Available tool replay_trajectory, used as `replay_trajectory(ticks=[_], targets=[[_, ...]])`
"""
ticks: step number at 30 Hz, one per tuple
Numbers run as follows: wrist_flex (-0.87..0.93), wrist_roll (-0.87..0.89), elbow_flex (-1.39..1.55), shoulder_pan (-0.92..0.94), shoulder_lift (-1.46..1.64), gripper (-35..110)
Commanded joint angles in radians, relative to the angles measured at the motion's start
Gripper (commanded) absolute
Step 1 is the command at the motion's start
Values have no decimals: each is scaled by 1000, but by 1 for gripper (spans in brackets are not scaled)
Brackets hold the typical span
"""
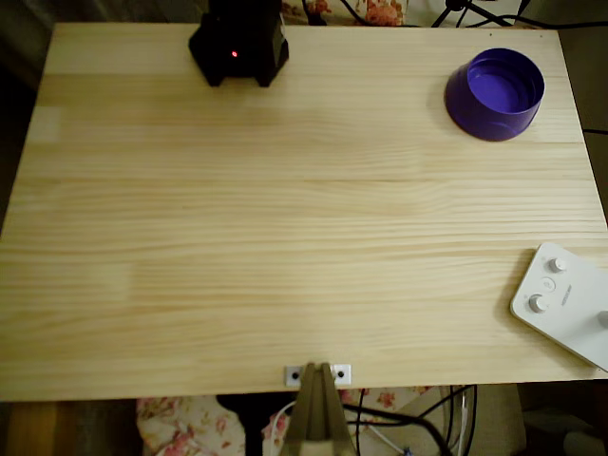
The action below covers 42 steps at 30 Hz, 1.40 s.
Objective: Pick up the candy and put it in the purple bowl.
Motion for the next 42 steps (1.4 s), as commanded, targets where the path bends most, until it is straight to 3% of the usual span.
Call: replay_trajectory(ticks=[1, 16, 38, 42], targets=[[-120, -28, -63, -21, -44, 5], [-307, -84, -164, -40, -373, 5], [-325, -146, -284, -58, -563, 7], [-310, -150, -279, -52, -551, 15]])
